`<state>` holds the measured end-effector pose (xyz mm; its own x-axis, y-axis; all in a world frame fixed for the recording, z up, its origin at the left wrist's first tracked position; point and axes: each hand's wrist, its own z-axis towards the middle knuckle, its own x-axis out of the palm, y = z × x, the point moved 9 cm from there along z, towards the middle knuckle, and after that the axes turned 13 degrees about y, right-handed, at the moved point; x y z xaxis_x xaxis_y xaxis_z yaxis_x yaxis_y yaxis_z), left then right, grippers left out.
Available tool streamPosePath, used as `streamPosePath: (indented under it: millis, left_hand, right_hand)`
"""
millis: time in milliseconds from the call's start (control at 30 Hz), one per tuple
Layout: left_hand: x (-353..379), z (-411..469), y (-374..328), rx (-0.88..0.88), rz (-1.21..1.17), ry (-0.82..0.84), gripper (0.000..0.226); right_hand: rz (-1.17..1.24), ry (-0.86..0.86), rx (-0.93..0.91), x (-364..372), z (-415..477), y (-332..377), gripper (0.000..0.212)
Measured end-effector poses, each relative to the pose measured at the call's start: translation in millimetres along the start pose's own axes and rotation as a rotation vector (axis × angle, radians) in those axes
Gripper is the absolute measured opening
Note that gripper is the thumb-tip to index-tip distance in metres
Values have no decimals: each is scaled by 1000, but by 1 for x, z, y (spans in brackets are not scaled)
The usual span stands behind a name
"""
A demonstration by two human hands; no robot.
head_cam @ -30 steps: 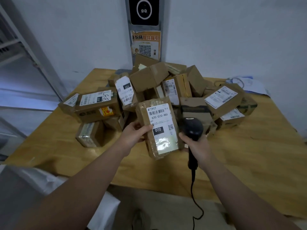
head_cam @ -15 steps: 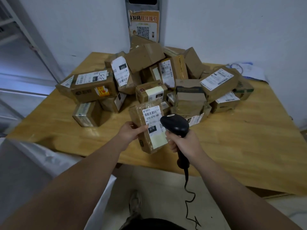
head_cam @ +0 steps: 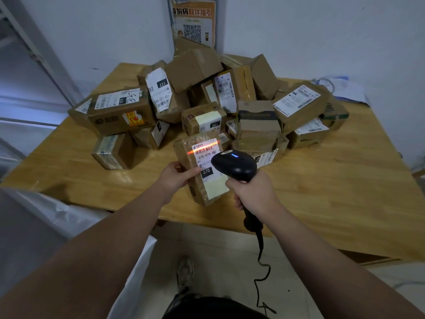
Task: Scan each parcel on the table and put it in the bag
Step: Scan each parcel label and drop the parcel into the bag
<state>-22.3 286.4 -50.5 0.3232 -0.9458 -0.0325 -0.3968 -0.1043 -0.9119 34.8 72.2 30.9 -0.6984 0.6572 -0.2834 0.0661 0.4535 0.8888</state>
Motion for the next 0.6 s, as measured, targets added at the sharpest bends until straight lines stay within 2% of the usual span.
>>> streamPosePath:
  millis: [233, 367, 467, 533, 600]
  left_hand:
    - [2, 0, 0, -9, -5, -6, 47]
    - [4, -3, -2, -7, -24, -13, 29]
    - [3, -10, -1, 4, -61, -36, 25]
    - [1, -17, 0, 11, -82, -66, 29]
    - [-4, -26, 3, 15, -100, -90, 45]
  right_hand:
    - [9, 10, 10, -1, 1, -5, 10]
    - [40, 26, 7, 1, 1, -5, 11]
    - [89, 40, -4, 4, 1, -6, 15]
    - [92, 61, -12, 9, 1, -5, 17]
    - [96, 90, -19, 18, 1, -3, 17]
